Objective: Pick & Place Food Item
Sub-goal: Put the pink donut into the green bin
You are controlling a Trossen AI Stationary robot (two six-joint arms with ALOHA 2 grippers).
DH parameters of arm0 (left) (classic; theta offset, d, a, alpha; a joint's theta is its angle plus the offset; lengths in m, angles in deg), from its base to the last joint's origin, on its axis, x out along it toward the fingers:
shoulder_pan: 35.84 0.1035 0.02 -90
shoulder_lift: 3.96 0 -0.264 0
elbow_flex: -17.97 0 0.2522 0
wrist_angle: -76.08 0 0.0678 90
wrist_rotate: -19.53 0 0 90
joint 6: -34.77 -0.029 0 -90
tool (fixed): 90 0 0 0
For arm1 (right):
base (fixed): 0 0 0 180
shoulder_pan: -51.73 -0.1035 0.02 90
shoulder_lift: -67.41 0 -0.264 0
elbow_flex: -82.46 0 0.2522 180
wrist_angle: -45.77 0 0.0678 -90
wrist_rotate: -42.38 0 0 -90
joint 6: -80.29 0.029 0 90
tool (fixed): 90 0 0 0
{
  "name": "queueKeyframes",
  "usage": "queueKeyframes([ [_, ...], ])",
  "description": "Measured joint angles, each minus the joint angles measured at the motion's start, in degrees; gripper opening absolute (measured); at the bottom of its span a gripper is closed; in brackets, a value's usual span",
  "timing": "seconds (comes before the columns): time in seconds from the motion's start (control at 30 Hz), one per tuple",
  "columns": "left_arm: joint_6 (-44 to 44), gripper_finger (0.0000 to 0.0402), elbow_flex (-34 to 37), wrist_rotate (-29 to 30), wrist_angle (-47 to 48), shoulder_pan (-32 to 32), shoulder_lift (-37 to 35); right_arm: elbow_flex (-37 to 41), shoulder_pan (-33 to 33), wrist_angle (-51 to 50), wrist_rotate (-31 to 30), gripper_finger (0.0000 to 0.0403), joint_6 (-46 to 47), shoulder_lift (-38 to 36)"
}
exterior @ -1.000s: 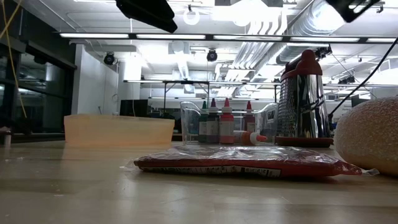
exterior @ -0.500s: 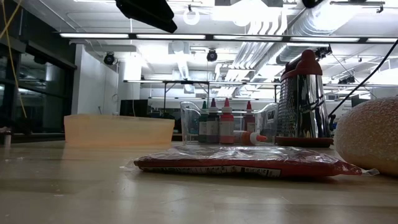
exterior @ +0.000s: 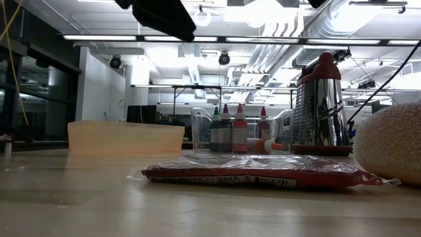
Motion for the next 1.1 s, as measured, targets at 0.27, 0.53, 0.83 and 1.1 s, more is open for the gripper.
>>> queueKeyframes([
  [0.27,-0.2,0.0218,0.0,0.0,0.0,4.0,0.0,-4.4,1.4,-10.0,-0.6,0.0148,6.8,3.5],
  [0.53,-3.7,0.0218,0.0,0.0,0.6,5.9,0.0,-8.1,1.2,-14.7,0.0,0.0148,6.6,4.7],
  [0.83,-7.8,0.0218,0.0,-0.1,5.5,3.4,-2.7,-8.2,1.2,-16.4,-0.6,0.0148,12.1,4.7],
  [1.1,-2.2,0.0218,1.3,0.0,15.6,-3.7,-11.4,-8.2,1.2,-16.7,-0.9,0.0148,15.9,4.7],
])
